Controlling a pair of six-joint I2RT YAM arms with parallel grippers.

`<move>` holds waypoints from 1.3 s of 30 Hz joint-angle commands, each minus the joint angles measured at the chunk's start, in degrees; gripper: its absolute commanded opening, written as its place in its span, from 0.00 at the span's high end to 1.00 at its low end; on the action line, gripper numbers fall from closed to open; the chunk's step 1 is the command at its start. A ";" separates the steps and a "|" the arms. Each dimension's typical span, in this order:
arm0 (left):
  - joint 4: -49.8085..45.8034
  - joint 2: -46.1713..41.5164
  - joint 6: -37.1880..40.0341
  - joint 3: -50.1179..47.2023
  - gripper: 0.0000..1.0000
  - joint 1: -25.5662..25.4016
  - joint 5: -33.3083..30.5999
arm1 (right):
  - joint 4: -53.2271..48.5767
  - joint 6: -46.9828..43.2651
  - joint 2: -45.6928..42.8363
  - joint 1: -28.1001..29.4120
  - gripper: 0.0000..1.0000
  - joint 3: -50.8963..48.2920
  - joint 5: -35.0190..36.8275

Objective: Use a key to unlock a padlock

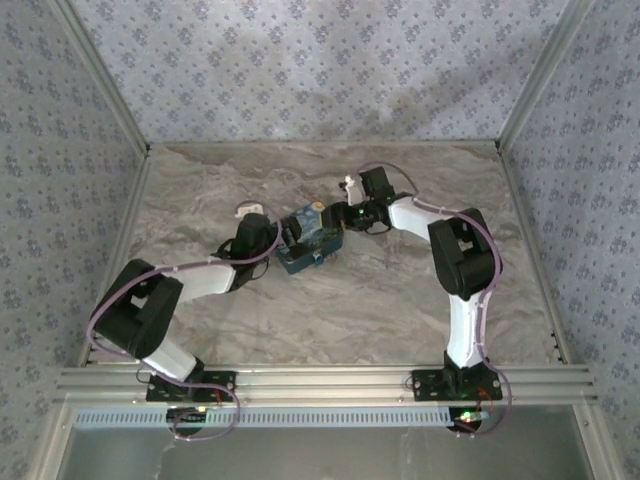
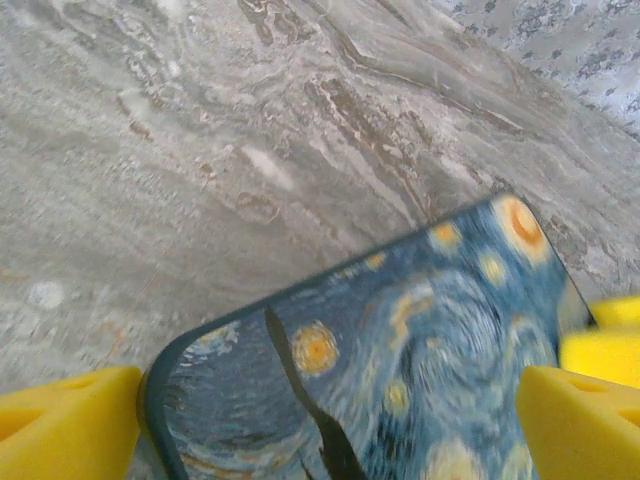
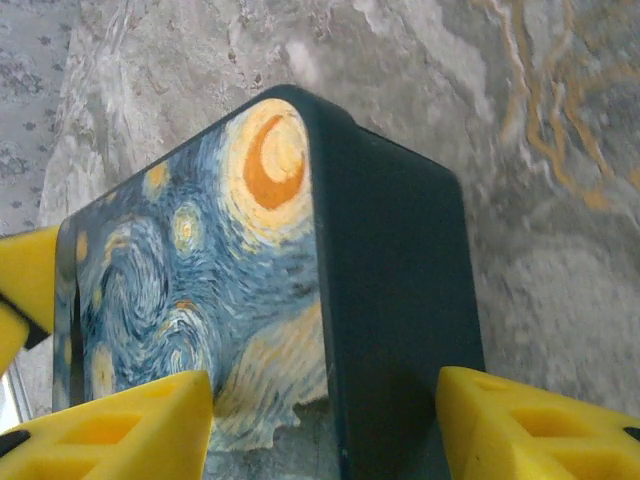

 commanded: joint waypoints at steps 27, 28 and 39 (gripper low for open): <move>-6.00 4.96 5.51 12.66 0.03 6.92 7.02 | -5.68 2.81 -12.83 -3.11 0.30 -9.58 21.66; -7.10 3.41 6.07 12.04 0.03 6.96 6.62 | -6.86 2.90 -14.25 -3.52 0.31 -10.49 23.44; -16.60 -9.15 5.87 5.94 0.04 -0.25 3.84 | -26.71 10.35 -20.00 -4.08 0.44 -10.83 34.73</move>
